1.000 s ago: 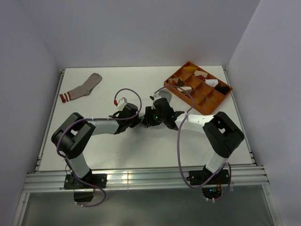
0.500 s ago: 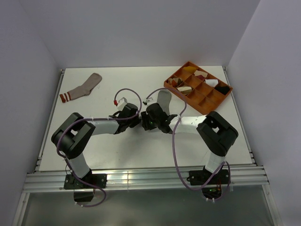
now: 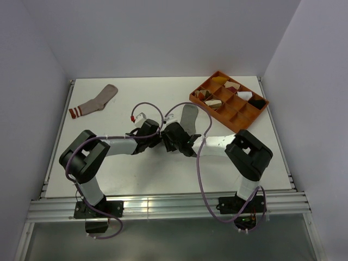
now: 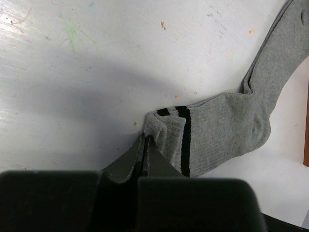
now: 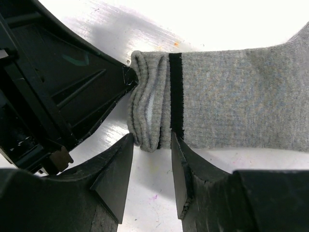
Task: Roll the socks
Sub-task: Roll the sock at the center of the board.
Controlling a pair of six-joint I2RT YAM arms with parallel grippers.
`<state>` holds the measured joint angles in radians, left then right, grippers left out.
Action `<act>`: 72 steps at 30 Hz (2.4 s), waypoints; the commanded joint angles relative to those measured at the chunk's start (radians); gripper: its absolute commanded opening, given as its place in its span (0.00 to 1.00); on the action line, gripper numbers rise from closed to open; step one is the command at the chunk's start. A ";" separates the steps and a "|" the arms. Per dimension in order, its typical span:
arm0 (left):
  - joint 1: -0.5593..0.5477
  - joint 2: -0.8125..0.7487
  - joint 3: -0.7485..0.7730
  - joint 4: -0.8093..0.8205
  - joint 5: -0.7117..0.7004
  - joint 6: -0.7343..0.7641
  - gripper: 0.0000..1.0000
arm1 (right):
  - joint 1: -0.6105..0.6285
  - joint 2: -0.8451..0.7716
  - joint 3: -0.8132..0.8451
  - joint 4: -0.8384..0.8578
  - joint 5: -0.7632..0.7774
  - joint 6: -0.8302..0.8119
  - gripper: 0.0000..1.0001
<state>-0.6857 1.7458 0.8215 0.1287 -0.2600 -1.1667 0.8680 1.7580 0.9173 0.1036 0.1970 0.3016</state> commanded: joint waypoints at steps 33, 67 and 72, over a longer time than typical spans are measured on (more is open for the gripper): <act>-0.005 -0.151 -0.162 0.141 -0.013 0.030 0.40 | -0.405 0.212 -0.078 0.308 -0.797 0.495 0.00; 0.072 0.040 -0.039 0.281 0.074 0.053 0.44 | -0.406 0.259 0.084 0.093 -0.852 0.410 0.00; 0.066 0.043 -0.013 0.223 0.058 0.052 0.44 | -0.406 0.255 0.095 0.073 -0.840 0.398 0.00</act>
<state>-0.6125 1.7824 0.7708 0.3901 -0.1963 -1.1366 0.4622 1.9907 0.9894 0.2371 -0.6704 0.7341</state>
